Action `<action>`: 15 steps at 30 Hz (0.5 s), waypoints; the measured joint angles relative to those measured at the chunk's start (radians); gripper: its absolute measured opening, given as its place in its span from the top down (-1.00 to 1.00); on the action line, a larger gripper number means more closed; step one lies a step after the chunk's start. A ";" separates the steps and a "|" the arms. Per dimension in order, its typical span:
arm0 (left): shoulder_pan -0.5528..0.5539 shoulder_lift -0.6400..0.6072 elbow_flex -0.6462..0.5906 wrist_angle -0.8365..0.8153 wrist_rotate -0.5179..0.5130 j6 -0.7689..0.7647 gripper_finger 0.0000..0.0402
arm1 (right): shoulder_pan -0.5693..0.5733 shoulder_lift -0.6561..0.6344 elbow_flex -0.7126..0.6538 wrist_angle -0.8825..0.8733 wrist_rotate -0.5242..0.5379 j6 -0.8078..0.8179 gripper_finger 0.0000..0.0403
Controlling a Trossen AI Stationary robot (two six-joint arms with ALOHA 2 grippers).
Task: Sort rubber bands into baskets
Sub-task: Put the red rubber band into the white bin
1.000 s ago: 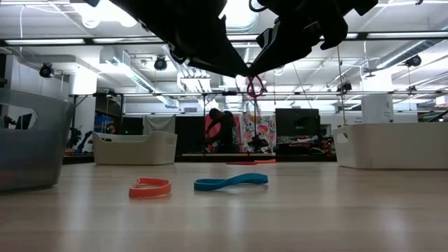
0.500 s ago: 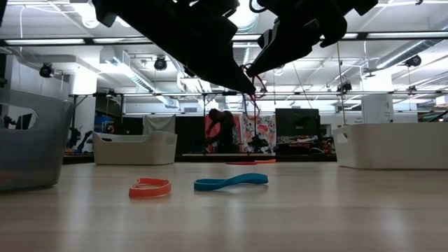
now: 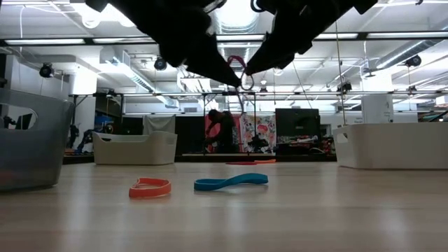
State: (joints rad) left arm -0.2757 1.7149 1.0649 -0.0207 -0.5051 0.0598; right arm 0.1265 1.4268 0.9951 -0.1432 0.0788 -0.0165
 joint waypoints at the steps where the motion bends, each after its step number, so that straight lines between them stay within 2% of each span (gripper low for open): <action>1: 0.001 -0.010 0.000 -0.023 0.000 0.007 1.00 | 0.000 -0.004 0.000 0.002 0.000 0.009 0.33; 8: 0.033 -0.109 0.000 -0.233 0.026 0.009 1.00 | 0.000 -0.088 0.000 -0.009 0.001 0.079 0.06; 15: 0.141 -0.239 0.000 -0.491 0.025 0.003 1.00 | 0.000 -0.150 0.000 -0.018 0.001 0.094 0.00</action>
State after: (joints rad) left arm -0.1352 1.4755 1.0649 -0.5118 -0.4804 0.0624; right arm 0.1261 1.2771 0.9955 -0.1613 0.0803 0.0776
